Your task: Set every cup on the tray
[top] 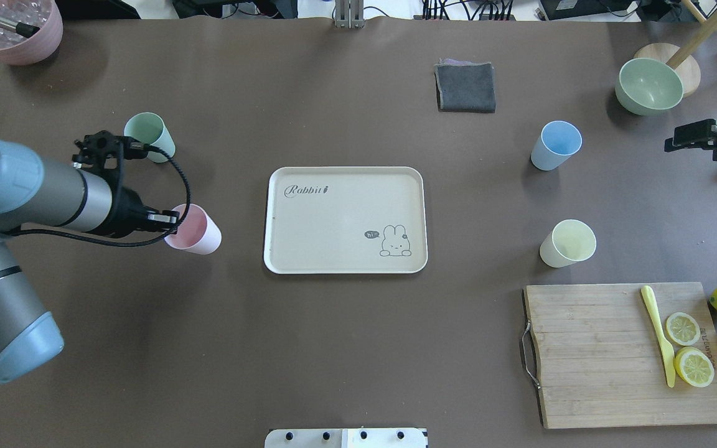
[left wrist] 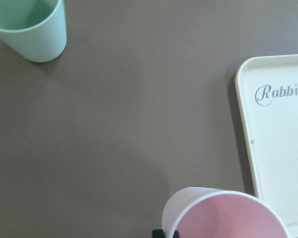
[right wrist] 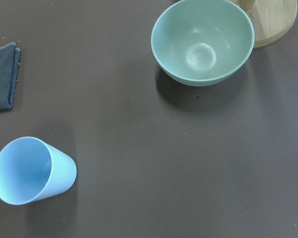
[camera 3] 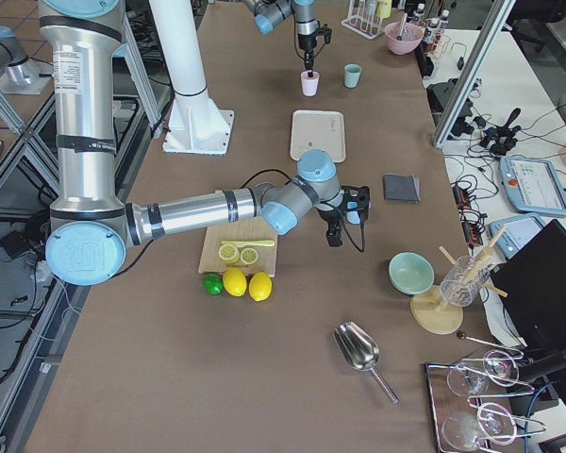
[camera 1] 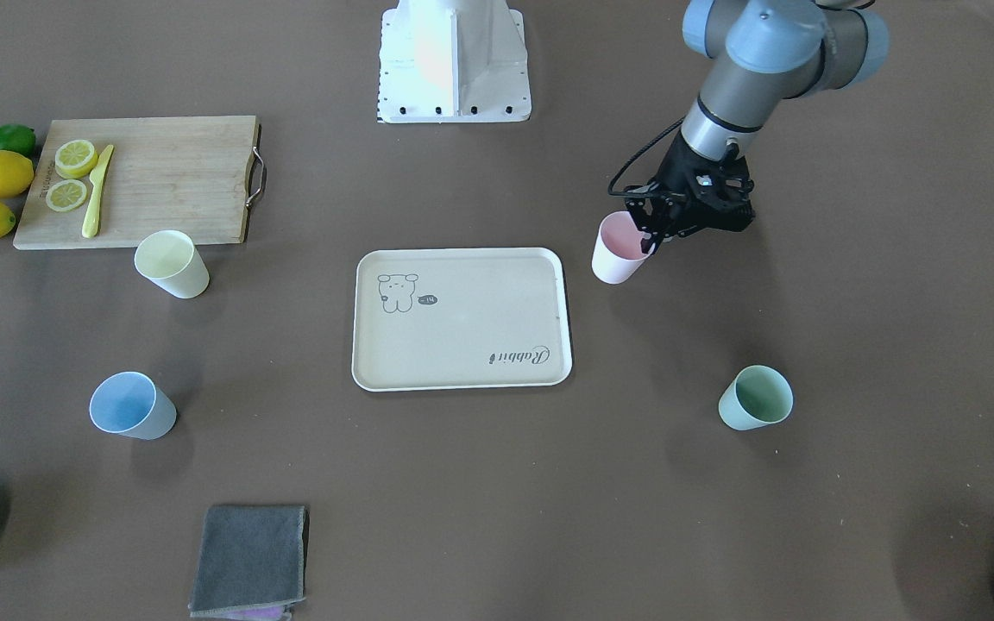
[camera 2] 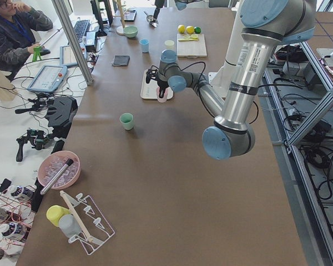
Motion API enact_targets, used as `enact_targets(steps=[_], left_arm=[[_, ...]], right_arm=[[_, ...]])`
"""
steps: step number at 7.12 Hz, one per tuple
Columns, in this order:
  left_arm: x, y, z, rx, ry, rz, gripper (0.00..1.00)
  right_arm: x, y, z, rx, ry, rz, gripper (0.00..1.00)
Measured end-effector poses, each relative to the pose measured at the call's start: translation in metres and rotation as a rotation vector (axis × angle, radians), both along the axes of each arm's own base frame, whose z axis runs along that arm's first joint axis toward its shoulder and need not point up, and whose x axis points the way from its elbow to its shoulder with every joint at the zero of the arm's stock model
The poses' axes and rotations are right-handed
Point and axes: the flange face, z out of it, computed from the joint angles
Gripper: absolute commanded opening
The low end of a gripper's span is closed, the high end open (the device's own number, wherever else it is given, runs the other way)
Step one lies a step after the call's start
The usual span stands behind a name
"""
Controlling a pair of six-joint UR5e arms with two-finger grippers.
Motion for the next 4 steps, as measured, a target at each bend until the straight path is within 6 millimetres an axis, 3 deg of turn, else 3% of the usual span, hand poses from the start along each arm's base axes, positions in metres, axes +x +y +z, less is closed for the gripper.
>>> enact_targets(steps=[2, 4], left_arm=[[0.036, -0.008, -0.033, -0.043, -0.022, -0.006, 0.0], [0.072, 0.006, -0.044, -0.057, -0.033, -0.018, 0.0]], right_arm=[[0.0, 0.0, 0.0, -0.002, 0.0, 0.001, 1.0], [0.0, 0.001, 0.001, -0.004, 0.002, 0.001, 1.0]])
